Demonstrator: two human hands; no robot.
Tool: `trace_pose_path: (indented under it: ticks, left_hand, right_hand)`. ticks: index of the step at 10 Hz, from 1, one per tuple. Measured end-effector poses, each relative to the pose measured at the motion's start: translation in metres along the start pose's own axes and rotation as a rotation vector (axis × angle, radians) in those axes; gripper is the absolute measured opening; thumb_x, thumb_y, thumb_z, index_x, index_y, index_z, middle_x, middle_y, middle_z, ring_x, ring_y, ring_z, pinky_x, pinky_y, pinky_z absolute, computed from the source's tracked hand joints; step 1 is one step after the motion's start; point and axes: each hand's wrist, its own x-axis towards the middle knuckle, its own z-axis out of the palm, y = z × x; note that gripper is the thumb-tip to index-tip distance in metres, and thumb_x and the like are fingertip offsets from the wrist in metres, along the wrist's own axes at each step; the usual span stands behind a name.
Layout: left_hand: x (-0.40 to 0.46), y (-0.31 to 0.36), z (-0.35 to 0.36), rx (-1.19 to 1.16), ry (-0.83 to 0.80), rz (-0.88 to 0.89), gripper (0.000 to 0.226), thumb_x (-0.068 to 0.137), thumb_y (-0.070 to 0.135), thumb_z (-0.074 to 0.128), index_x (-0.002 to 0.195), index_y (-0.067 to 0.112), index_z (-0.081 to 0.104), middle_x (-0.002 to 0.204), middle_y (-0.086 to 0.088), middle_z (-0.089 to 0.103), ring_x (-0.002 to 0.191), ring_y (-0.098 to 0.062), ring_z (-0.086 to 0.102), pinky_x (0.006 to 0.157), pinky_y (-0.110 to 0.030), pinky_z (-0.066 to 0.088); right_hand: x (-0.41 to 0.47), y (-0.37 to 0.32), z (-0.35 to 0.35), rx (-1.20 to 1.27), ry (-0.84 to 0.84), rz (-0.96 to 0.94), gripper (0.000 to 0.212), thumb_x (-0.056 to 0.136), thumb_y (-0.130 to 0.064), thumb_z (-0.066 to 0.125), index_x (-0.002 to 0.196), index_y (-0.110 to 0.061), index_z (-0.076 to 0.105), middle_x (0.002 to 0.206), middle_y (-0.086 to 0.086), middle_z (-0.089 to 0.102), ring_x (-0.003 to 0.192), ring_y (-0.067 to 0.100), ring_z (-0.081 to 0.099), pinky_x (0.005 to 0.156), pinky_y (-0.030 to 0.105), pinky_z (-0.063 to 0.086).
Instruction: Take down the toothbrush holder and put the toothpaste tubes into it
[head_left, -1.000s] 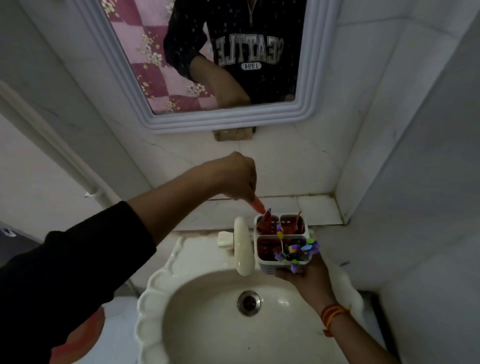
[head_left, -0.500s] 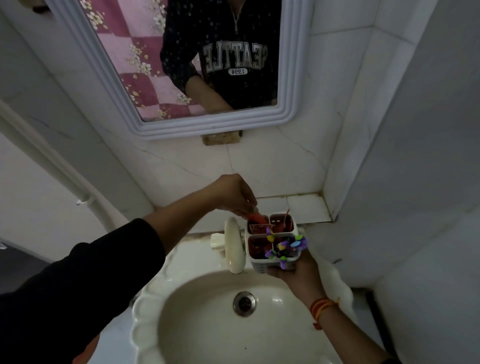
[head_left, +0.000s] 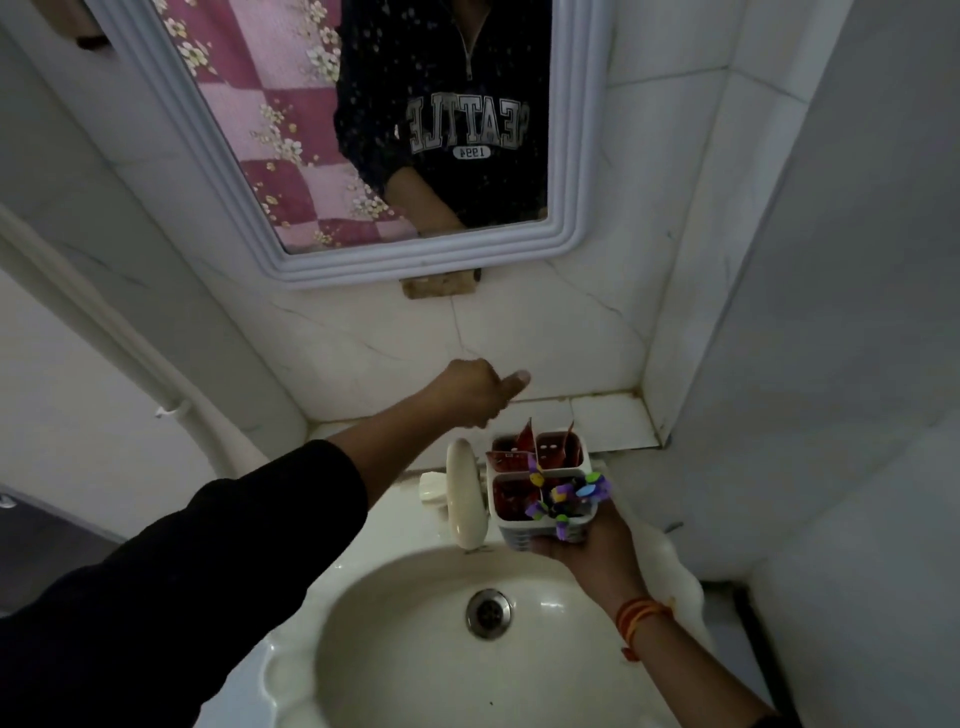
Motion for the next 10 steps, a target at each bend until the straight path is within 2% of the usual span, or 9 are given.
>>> trace_pose_path:
  ticks: [1, 2, 3, 5, 6, 7, 8, 9, 10]
  left_hand:
    - [0.004, -0.005, 0.010, 0.234, -0.174, -0.030, 0.085, 0.098, 0.067, 0.021, 0.113, 0.000, 0.070, 0.110, -0.015, 0.072, 0.098, -0.026, 0.064, 0.093, -0.036, 0.047]
    - [0.010, 0.000, 0.022, 0.143, -0.146, -0.041, 0.081, 0.096, 0.071, 0.022, 0.082, 0.006, 0.069, 0.077, -0.009, 0.070, 0.078, -0.024, 0.067, 0.073, -0.029, 0.047]
    - [0.018, 0.012, 0.021, 0.008, -0.034, -0.061, 0.080, 0.094, 0.074, 0.022, 0.067, 0.009, 0.062, 0.059, -0.008, 0.067, 0.058, -0.021, 0.068, 0.067, -0.027, 0.054]
    - [0.059, 0.045, 0.016, -0.695, -0.021, -0.180, 0.082, 0.089, 0.075, 0.036, 0.129, 0.008, 0.061, 0.108, -0.011, 0.068, 0.088, -0.024, 0.065, 0.075, -0.032, 0.055]
    - [0.070, 0.061, 0.020, -0.914, -0.028, -0.174, 0.068, 0.093, 0.066, 0.041, 0.135, 0.014, 0.055, 0.122, -0.010, 0.063, 0.099, -0.024, 0.059, 0.082, -0.035, 0.049]
    - [0.074, 0.068, 0.024, -1.019, -0.006, -0.153, 0.051, 0.097, 0.057, 0.043, 0.126, 0.017, 0.055, 0.117, -0.012, 0.063, 0.100, -0.025, 0.059, 0.096, -0.040, 0.047]
    - [0.072, 0.068, 0.025, -1.125, 0.009, -0.143, 0.047, 0.099, 0.050, 0.045, 0.126, 0.013, 0.055, 0.095, -0.009, 0.063, 0.084, -0.021, 0.058, 0.091, -0.038, 0.047]
    - [0.062, 0.061, 0.027, -1.137, -0.007, -0.154, 0.050, 0.099, 0.051, 0.046, 0.121, 0.007, 0.057, 0.094, -0.009, 0.061, 0.082, -0.022, 0.058, 0.078, -0.032, 0.048]
    - [0.054, 0.045, 0.025, -1.036, -0.002, -0.156, 0.061, 0.098, 0.054, 0.048, 0.133, 0.005, 0.054, 0.124, -0.013, 0.061, 0.107, -0.030, 0.060, 0.084, -0.034, 0.050]
  right_hand:
    - [-0.003, -0.005, 0.000, -0.021, 0.023, 0.002, 0.067, 0.058, -0.012, 0.094, 0.099, -0.049, 0.055, 0.095, -0.027, 0.065, 0.089, -0.026, 0.056, 0.071, -0.004, 0.045]
    - [-0.004, -0.010, -0.004, -0.053, 0.076, -0.011, 0.057, 0.064, -0.014, 0.091, 0.097, -0.046, 0.058, 0.090, -0.028, 0.064, 0.087, -0.015, 0.061, 0.070, 0.001, 0.047]
    - [0.012, -0.016, -0.022, -0.060, 0.140, -0.026, 0.054, 0.068, -0.012, 0.087, 0.108, -0.036, 0.059, 0.097, -0.013, 0.069, 0.095, 0.008, 0.064, 0.079, 0.021, 0.050]
    - [0.071, -0.030, -0.063, -0.082, 0.210, -0.023, 0.061, 0.068, -0.009, 0.087, 0.123, -0.015, 0.061, 0.115, 0.005, 0.072, 0.103, 0.017, 0.064, 0.087, 0.026, 0.049]
    - [0.090, -0.030, -0.073, -0.084, 0.197, 0.013, 0.065, 0.068, -0.008, 0.087, 0.126, -0.013, 0.059, 0.118, 0.005, 0.071, 0.108, 0.021, 0.064, 0.090, 0.025, 0.046]
    - [0.104, -0.025, -0.080, -0.073, 0.197, 0.057, 0.064, 0.069, -0.001, 0.084, 0.127, -0.012, 0.059, 0.121, 0.009, 0.070, 0.113, 0.025, 0.064, 0.091, 0.026, 0.046]
    - [0.108, -0.024, -0.082, -0.063, 0.206, 0.082, 0.071, 0.070, 0.001, 0.080, 0.134, -0.014, 0.054, 0.126, 0.009, 0.067, 0.116, 0.027, 0.062, 0.097, 0.033, 0.049]
    - [0.107, -0.025, -0.083, -0.072, 0.176, 0.127, 0.070, 0.075, -0.002, 0.077, 0.139, -0.015, 0.050, 0.129, 0.010, 0.065, 0.118, 0.029, 0.061, 0.097, 0.032, 0.047]
    - [0.087, -0.033, -0.079, -0.109, 0.190, 0.230, 0.060, 0.079, -0.013, 0.075, 0.135, -0.015, 0.054, 0.129, 0.013, 0.066, 0.117, 0.033, 0.061, 0.098, 0.035, 0.049]
